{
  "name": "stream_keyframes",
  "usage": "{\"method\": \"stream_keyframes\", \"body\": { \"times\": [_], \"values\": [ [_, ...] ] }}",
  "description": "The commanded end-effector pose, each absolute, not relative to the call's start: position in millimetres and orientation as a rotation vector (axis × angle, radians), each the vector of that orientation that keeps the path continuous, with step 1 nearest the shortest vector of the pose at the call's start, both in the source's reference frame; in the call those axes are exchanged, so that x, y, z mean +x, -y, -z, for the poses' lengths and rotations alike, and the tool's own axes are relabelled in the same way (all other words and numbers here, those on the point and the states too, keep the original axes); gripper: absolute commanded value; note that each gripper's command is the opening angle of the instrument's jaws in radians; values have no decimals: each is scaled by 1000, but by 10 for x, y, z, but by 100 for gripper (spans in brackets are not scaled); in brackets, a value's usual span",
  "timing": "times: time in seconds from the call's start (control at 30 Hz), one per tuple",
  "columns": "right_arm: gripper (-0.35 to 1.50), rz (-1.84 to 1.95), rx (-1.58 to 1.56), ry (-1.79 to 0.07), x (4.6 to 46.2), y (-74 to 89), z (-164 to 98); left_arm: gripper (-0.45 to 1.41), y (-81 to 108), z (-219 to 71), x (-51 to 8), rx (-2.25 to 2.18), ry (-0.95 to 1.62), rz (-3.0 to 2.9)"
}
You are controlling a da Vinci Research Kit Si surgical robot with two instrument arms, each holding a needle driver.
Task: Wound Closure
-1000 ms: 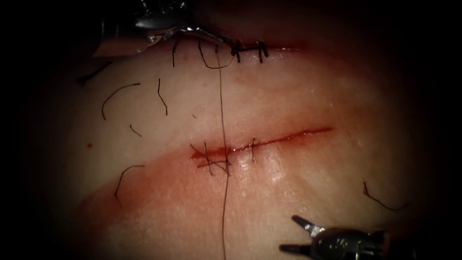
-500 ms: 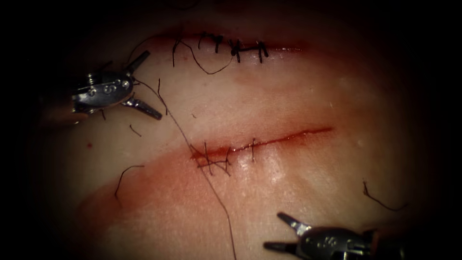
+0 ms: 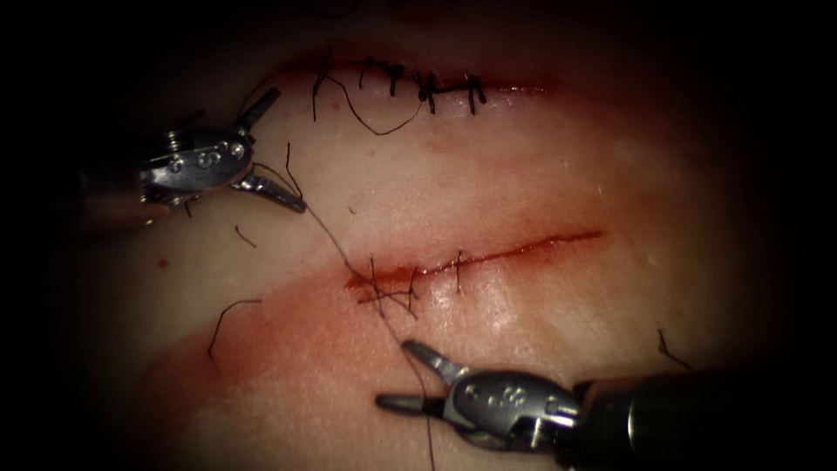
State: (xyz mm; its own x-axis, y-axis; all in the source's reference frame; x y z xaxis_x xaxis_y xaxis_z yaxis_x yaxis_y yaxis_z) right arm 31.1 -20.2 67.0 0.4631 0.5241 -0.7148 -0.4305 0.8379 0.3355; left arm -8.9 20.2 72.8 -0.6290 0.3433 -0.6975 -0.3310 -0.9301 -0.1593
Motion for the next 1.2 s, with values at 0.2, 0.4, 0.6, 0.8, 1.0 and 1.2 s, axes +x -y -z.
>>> {"method": "stream_keyframes", "body": {
  "times": [0.2, 0.4, 0.6, 0.8, 1.0, 1.2],
  "values": [
    [145, -630, 69, -838, 323, 189, -708, 131, -197, -731, -94, -1098, 26, -2537],
    [143, -645, 66, -815, 321, 188, -710, 131, -195, -729, -94, -1097, 27, -2537],
    [-35, -612, 153, -836, 319, 198, -699, 130, -195, -729, -95, -1101, 26, -2533],
    [-35, -618, 178, -819, 303, 179, -681, 130, -190, -727, -88, -1109, 25, -2532],
    [-35, -632, 187, -851, 277, 119, -669, 130, -172, -715, -81, -1129, 19, -2503],
    [-35, -615, 138, -865, 256, 43, -660, 130, -148, -694, -81, -1172, 25, -2458]
  ]
}}
